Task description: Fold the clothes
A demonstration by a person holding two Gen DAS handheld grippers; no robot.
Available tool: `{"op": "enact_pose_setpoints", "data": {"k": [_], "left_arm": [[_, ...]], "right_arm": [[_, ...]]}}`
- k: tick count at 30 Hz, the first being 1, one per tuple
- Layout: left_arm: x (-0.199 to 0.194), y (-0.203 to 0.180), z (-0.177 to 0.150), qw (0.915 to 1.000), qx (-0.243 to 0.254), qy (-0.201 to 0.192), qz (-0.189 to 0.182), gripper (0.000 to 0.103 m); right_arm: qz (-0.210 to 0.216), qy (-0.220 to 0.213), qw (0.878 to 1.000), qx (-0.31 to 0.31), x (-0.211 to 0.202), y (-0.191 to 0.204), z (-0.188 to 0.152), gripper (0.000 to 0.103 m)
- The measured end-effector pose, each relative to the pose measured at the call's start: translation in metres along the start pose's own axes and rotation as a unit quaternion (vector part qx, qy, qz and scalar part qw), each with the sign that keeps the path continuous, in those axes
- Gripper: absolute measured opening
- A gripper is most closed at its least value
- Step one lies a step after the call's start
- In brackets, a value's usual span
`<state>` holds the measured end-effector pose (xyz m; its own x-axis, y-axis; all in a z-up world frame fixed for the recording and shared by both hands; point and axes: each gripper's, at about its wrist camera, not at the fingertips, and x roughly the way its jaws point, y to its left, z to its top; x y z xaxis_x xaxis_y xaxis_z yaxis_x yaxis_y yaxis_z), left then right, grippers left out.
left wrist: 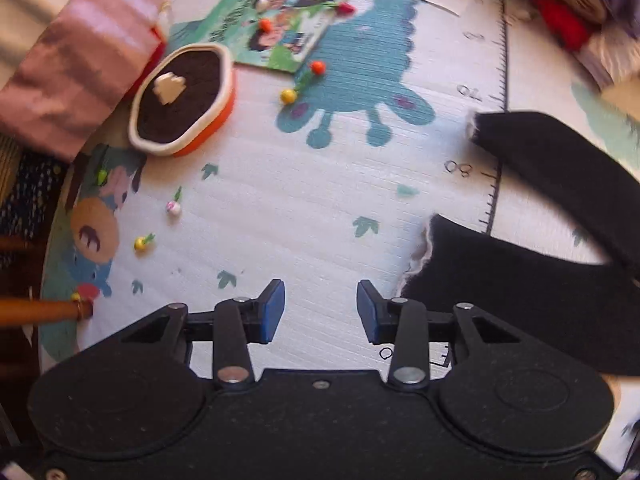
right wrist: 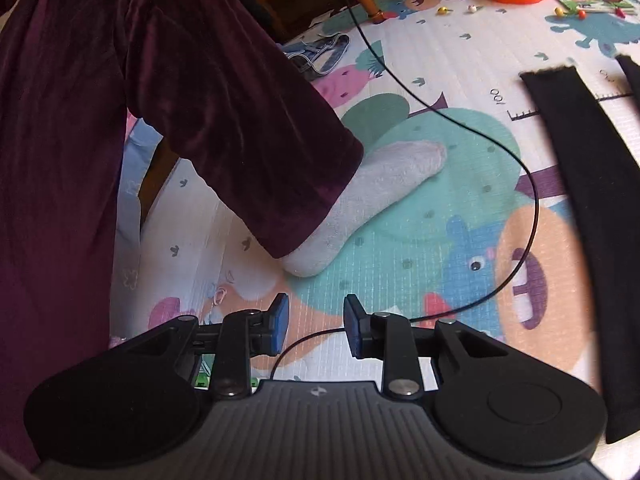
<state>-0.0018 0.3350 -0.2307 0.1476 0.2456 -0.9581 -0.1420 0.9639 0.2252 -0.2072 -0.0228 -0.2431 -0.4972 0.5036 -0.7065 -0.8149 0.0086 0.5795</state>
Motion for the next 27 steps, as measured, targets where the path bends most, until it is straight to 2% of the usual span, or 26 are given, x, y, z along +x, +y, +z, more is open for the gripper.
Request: {"op": "enact_pose_setpoints", "data": {"k": [2,4,7,9,12,14,16,19,20,21,25,27], "left_arm": [[0.015,-0.008,0.005,0.9996,0.015,-0.009,-0.02,0.042],[0.034,-0.018,0.014,0.9996,0.023,0.002,-0.018,0.042],[0.05,-0.036,0.028,0.9975,0.056,-0.024,-0.037,0.042],[0.056,-0.04,0.043,0.9954,0.033,-0.053,-0.073,0.042],[0.062,-0.041,0.064,0.9884,-0.018,-0.074,-0.131,0.042],[0.064,-0.046,0.079,0.9828,-0.022,-0.085,-0.162,0.042],[0.068,-0.047,0.093,0.9801,-0.036,-0.092,-0.172,0.042],[0.085,-0.043,0.107,0.9713,-0.076,-0.072,-0.214,0.042],[0.09,-0.046,0.109,0.9724,-0.07,-0.066,-0.213,0.042],[0.094,-0.049,0.111,0.9723,-0.064,-0.06,-0.216,0.042],[0.113,-0.056,0.115,0.9692,-0.072,-0.035,-0.233,0.042],[0.118,-0.06,0.118,0.9635,-0.077,-0.024,-0.256,0.041]], "right_arm": [[-0.013,-0.003,1.0,0.021,0.004,-0.006,-0.004,0.031],[-0.048,-0.022,0.996,0.067,-0.007,-0.029,-0.011,0.031],[-0.113,-0.055,0.981,0.147,-0.029,-0.07,-0.021,0.031],[-0.16,-0.089,0.961,0.205,-0.049,-0.095,-0.031,0.033],[-0.211,-0.131,0.926,0.283,-0.071,-0.121,-0.048,0.033],[-0.235,-0.151,0.904,0.323,-0.079,-0.133,-0.059,0.033],[-0.256,-0.164,0.885,0.353,-0.08,-0.144,-0.069,0.033],[-0.282,-0.186,0.855,0.395,-0.082,-0.164,-0.087,0.033],[-0.283,-0.195,0.844,0.412,-0.084,-0.17,-0.093,0.033],[-0.281,-0.199,0.838,0.423,-0.085,-0.175,-0.098,0.033],[-0.284,-0.189,0.843,0.415,-0.078,-0.18,-0.097,0.033],[-0.28,-0.188,0.843,0.418,-0.074,-0.183,-0.095,0.033]]}}
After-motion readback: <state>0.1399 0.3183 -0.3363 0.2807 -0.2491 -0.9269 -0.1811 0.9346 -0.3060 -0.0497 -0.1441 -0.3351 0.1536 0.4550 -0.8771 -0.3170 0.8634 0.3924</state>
